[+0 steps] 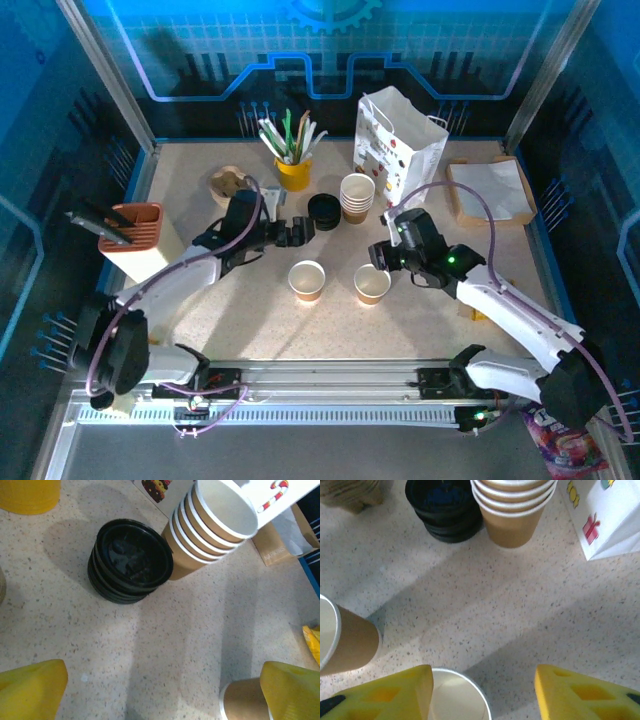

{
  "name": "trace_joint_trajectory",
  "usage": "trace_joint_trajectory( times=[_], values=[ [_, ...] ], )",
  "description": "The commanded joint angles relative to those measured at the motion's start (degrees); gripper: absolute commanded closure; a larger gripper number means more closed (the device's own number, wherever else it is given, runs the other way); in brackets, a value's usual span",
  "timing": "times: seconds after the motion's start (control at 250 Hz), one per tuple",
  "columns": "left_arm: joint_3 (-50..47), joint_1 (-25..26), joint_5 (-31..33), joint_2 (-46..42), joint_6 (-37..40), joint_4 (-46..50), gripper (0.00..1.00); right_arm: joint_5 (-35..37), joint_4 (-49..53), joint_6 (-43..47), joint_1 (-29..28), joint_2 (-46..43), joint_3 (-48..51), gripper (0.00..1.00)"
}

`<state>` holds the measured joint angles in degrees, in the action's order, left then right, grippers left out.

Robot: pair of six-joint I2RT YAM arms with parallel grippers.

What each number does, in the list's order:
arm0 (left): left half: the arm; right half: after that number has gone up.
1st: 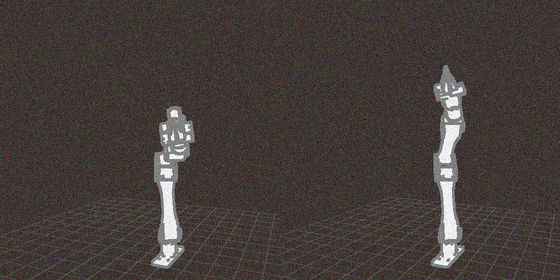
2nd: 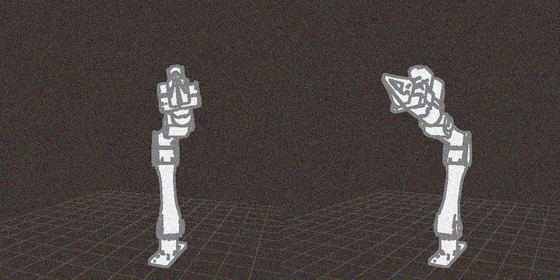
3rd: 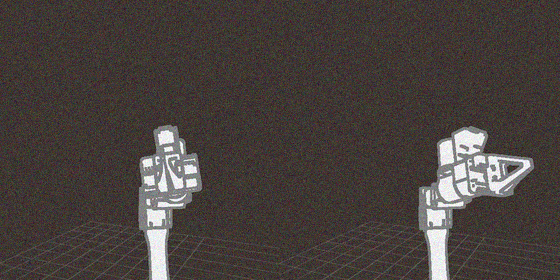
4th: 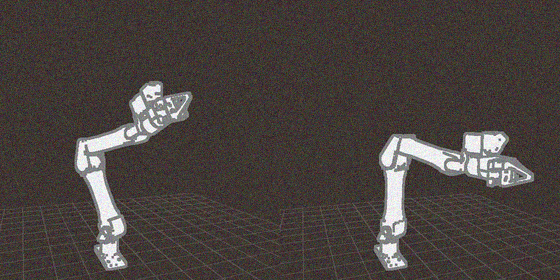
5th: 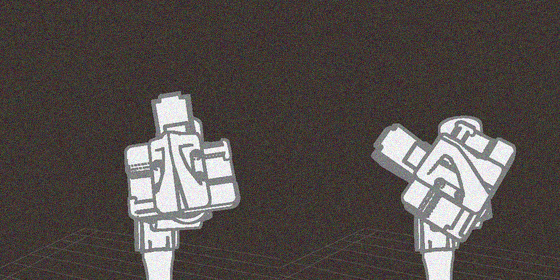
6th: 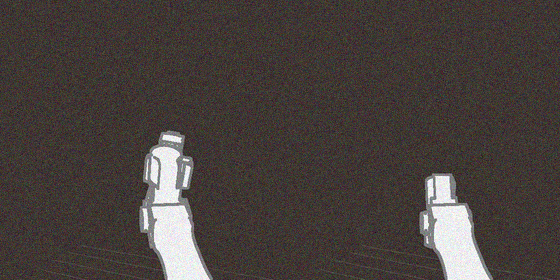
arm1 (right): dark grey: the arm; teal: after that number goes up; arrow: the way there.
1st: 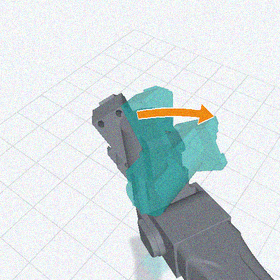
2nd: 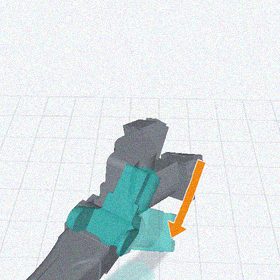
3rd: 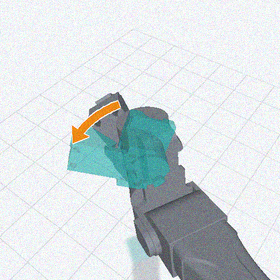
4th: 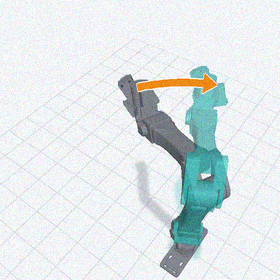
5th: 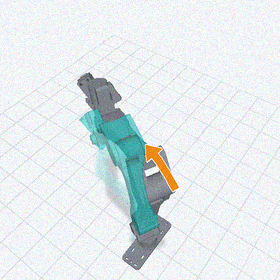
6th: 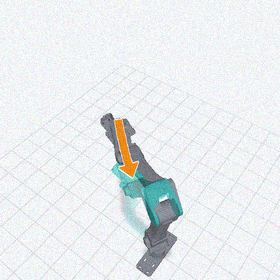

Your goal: Pack the takeout coffee

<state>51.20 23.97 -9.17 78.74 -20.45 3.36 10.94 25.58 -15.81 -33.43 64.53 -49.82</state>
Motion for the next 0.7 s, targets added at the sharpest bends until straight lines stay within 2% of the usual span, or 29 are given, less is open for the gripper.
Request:
trace_joint_trajectory(
  times=[0.0, 0.36, 0.695],
  values=[
    [7.5, 0.5, 2.1, 5.6, 2.4, 6.4, 0.01, 2.5, -3.3, 1.7, 0.2, 1.9, -3.4, 0.41],
    [31.5, 0.6, 13.4, 28.0, 10.2, 25.3, 0.1, 1.0, -6.7, 2.5, 2.9, 5.6, -4.7, 0.39],
    [45.8, 0.5, 14.9, 40.1, 14.1, 33.2, 0.33, 0.0, -6.5, 1.9, 5.4, 4.0, -2.0, 0.38]
  ],
)
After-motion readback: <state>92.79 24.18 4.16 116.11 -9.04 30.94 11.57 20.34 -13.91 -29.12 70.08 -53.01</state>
